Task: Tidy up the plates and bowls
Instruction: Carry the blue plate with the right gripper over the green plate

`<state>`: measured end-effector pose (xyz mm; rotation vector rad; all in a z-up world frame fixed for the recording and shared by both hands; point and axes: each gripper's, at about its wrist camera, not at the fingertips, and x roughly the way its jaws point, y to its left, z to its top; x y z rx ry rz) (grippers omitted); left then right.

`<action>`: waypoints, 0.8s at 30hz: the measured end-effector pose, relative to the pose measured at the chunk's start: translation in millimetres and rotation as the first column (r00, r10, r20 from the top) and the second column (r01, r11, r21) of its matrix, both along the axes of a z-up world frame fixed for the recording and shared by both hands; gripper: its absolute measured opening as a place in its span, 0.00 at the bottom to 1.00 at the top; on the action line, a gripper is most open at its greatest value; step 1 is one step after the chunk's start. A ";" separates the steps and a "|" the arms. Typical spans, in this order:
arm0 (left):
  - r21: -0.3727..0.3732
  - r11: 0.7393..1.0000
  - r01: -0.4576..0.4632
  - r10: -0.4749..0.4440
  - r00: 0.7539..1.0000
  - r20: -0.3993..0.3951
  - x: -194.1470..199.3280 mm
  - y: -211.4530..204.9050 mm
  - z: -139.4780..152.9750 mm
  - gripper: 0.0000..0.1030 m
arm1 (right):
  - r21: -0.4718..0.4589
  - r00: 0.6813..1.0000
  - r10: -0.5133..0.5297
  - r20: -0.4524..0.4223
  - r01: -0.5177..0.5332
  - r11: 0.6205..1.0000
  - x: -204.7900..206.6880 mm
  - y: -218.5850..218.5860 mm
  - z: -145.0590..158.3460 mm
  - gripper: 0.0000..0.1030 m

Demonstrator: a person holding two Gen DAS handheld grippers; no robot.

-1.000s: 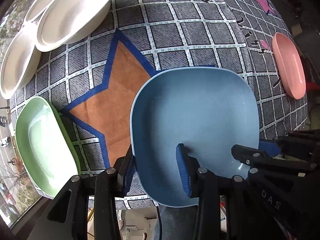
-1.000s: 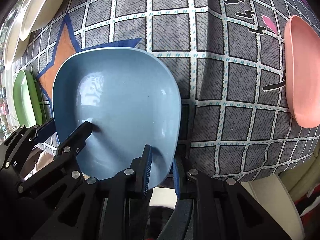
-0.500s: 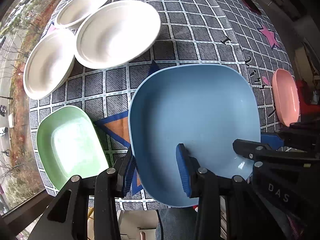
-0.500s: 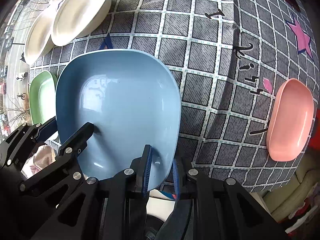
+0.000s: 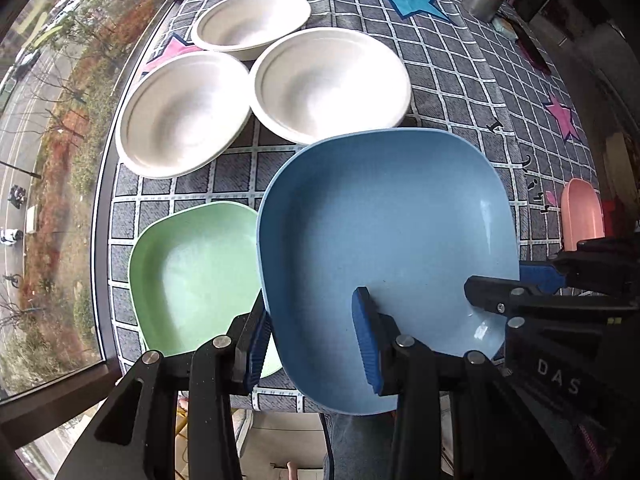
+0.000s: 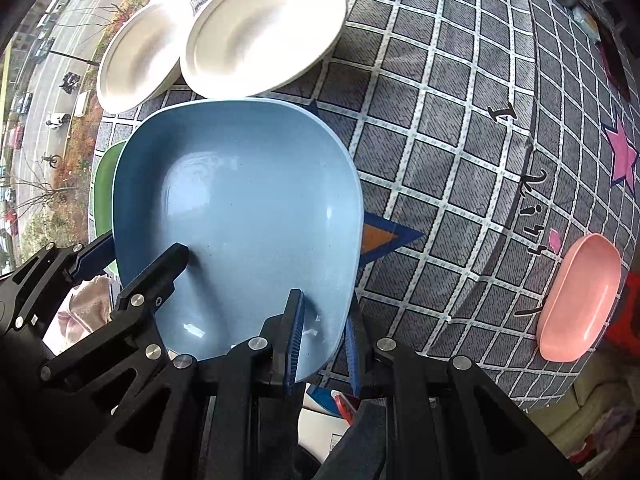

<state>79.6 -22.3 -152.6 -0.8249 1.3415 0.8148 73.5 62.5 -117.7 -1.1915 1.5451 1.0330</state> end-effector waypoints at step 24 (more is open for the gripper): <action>0.049 0.960 -0.274 0.276 0.960 -0.037 -163.2 66.9 -22.7 0.44 | -0.035 0.982 0.163 -0.097 -0.168 0.985 -176.1 44.7 -66.9 0.20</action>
